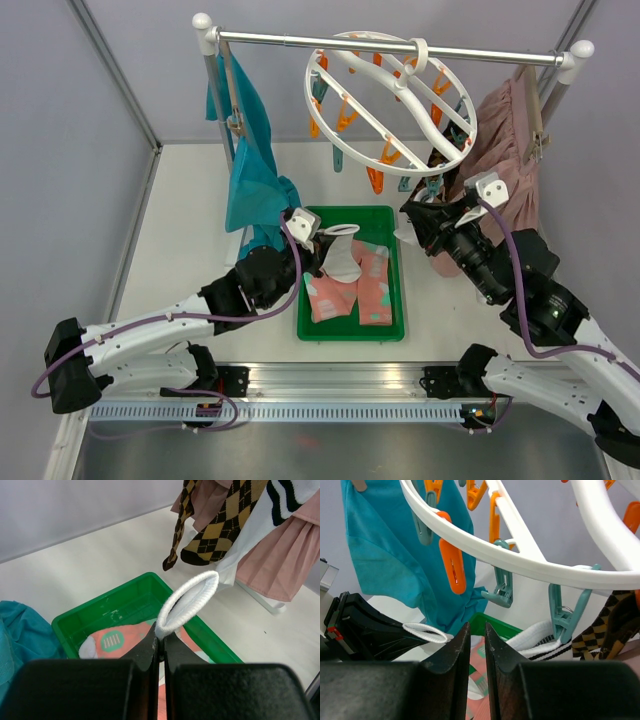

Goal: Clip the socks to the hanger
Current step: Rotate the hanger.

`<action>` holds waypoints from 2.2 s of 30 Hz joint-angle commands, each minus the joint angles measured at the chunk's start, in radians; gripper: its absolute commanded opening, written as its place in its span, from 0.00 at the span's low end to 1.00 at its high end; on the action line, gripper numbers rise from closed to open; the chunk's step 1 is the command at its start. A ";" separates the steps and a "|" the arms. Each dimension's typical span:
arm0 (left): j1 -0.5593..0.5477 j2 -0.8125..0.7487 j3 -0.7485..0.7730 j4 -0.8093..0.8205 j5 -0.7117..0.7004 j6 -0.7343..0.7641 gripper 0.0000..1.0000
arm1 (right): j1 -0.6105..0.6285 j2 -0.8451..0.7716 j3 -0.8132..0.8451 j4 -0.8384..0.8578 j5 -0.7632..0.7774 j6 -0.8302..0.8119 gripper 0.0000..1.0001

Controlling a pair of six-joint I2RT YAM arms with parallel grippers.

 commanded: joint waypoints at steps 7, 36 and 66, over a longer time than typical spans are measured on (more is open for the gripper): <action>0.006 -0.023 -0.004 0.049 0.015 -0.022 0.02 | -0.001 0.017 -0.007 0.040 0.050 -0.017 0.21; 0.006 -0.034 -0.009 0.044 0.009 -0.014 0.02 | -0.004 0.016 -0.015 0.045 0.100 -0.031 0.24; 0.004 -0.033 -0.009 0.047 0.012 -0.017 0.02 | -0.004 0.008 -0.090 0.239 0.254 0.009 0.17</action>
